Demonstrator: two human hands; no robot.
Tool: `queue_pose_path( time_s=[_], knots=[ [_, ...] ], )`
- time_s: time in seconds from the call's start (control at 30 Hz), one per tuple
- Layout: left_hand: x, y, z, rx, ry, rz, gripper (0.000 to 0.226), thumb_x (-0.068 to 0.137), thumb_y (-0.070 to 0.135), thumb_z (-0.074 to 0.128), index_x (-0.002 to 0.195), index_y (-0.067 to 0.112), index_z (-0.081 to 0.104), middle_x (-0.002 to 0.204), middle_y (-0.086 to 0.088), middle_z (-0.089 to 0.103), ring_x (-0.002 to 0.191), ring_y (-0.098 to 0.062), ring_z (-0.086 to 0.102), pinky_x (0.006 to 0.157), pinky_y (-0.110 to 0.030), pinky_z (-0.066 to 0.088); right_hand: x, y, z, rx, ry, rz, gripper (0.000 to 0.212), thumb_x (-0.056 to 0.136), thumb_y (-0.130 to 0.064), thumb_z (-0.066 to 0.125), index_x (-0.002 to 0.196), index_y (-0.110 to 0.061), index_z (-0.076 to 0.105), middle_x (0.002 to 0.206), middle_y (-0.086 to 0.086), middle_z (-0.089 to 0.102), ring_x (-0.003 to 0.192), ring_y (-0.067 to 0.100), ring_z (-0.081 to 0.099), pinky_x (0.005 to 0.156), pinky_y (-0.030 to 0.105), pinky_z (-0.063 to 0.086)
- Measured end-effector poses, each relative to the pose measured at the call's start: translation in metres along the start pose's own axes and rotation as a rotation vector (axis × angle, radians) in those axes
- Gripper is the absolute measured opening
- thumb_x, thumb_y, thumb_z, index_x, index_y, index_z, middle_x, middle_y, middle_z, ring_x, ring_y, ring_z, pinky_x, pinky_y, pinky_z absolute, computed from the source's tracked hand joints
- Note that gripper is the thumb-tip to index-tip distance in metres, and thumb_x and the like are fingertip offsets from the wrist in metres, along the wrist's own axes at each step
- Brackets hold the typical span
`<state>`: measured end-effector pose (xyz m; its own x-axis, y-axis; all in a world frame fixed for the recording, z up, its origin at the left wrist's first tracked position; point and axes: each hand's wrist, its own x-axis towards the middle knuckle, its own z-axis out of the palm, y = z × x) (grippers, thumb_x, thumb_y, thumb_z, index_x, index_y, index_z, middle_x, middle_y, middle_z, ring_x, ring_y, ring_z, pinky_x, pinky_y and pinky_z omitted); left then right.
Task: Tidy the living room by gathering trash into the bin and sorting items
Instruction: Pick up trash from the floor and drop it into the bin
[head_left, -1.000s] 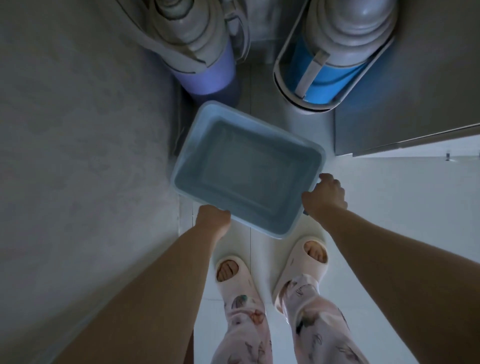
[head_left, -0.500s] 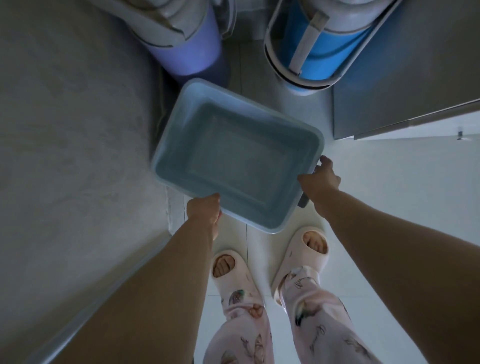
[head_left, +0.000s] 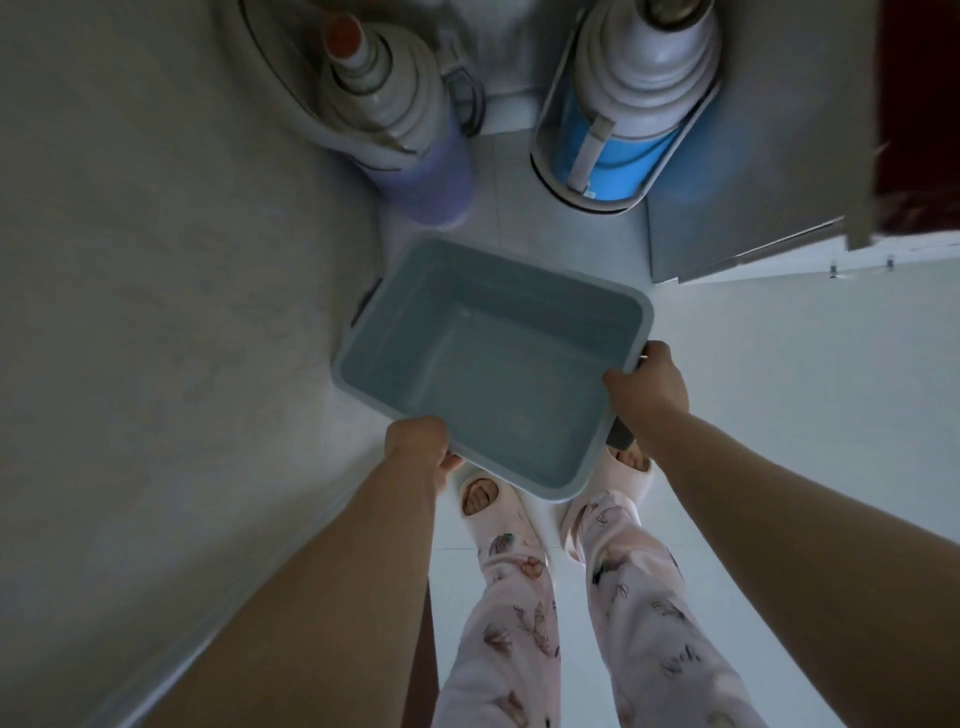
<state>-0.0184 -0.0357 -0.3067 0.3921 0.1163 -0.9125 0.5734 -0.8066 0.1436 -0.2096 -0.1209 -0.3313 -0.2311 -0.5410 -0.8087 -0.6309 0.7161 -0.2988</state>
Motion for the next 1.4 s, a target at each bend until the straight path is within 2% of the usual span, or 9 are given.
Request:
queue_pose_path(
  time_s=[0.13,0.33,0.63,0.87,0.97,1.07,1.23,1.3,1.4],
  knots=[
    [-0.053,0.003,-0.025,0.009,-0.020,0.039,0.037,0.087,-0.015,0.043,0.116,0.004,0.055,0.096,-0.010,0.063,0.079,-0.022,0.063,0.069,-0.036,0.055,-0.047,-0.014,-0.033,-0.043,-0.029,-0.038,0.039,0.085,-0.018,0.056,0.121,-0.012,0.045,0.106,0.010,0.060,0.092,0.032,0.060,0.081,0.049,0.055],
    [-0.137,0.008,-0.055,0.052,-0.022,0.112,0.041,0.088,-0.014,0.044,0.127,-0.002,0.052,0.117,-0.020,0.062,0.098,-0.033,0.064,0.075,-0.042,0.057,-0.121,-0.021,-0.086,-0.022,-0.039,-0.066,0.039,0.082,-0.020,0.057,0.118,-0.009,0.045,0.105,0.011,0.060,0.094,0.033,0.061,0.084,0.050,0.053],
    [-0.250,0.026,-0.090,0.197,-0.092,0.329,0.038,0.089,-0.014,0.041,0.125,-0.005,0.051,0.086,-0.013,0.060,0.074,-0.026,0.060,0.070,-0.041,0.052,-0.224,-0.013,-0.150,0.103,-0.021,-0.109,0.049,0.081,-0.030,0.068,0.119,-0.006,0.048,0.108,0.013,0.061,0.095,0.032,0.061,0.085,0.044,0.052],
    [-0.329,0.018,-0.112,0.344,-0.202,0.508,0.035,0.089,-0.014,0.042,0.121,-0.003,0.051,0.106,-0.018,0.061,0.090,-0.030,0.059,0.075,-0.040,0.052,-0.312,0.017,-0.186,0.264,0.081,-0.130,0.037,0.084,-0.032,0.065,0.110,-0.012,0.050,0.103,0.009,0.061,0.091,0.026,0.061,0.082,0.040,0.054],
    [-0.359,0.010,-0.104,0.439,-0.271,0.550,0.015,0.092,-0.013,0.043,0.089,-0.002,0.053,0.081,-0.016,0.056,0.068,-0.025,0.054,0.056,-0.032,0.056,-0.342,0.040,-0.210,0.359,0.153,-0.121,0.024,0.086,-0.026,0.063,0.101,-0.014,0.050,0.096,0.005,0.061,0.086,0.023,0.060,0.080,0.036,0.053],
    [-0.387,-0.007,-0.085,0.534,-0.329,0.578,0.030,0.096,-0.010,0.038,0.069,0.002,0.043,0.072,-0.017,0.045,0.062,-0.023,0.044,0.029,-0.022,0.043,-0.365,0.069,-0.235,0.402,0.238,-0.069,0.025,0.083,-0.023,0.061,0.102,-0.011,0.050,0.095,0.007,0.062,0.084,0.023,0.061,0.074,0.034,0.053],
    [-0.435,-0.063,-0.048,0.627,-0.502,0.653,0.010,0.094,-0.009,0.044,0.096,0.000,0.050,0.091,-0.019,0.054,0.070,-0.024,0.051,0.086,-0.044,0.047,-0.401,0.146,-0.271,0.527,0.365,0.068,0.040,0.079,-0.024,0.062,0.114,-0.008,0.051,0.104,0.010,0.063,0.093,0.027,0.063,0.073,0.035,0.052],
    [-0.453,-0.088,-0.033,0.676,-0.541,0.676,0.020,0.094,-0.010,0.043,0.109,0.003,0.046,0.089,-0.018,0.055,0.081,-0.029,0.055,0.080,-0.041,0.051,-0.413,0.179,-0.281,0.573,0.401,0.109,0.043,0.078,-0.026,0.064,0.114,-0.007,0.052,0.107,0.011,0.063,0.097,0.029,0.063,0.075,0.036,0.052],
    [-0.479,-0.132,-0.007,0.742,-0.600,0.666,0.022,0.094,-0.012,0.039,0.103,0.006,0.046,0.081,-0.014,0.052,0.070,-0.025,0.052,0.039,-0.027,0.053,-0.434,0.235,-0.294,0.645,0.455,0.170,0.043,0.076,-0.028,0.064,0.112,-0.008,0.054,0.105,0.011,0.064,0.095,0.028,0.064,0.079,0.038,0.055]
  ],
)
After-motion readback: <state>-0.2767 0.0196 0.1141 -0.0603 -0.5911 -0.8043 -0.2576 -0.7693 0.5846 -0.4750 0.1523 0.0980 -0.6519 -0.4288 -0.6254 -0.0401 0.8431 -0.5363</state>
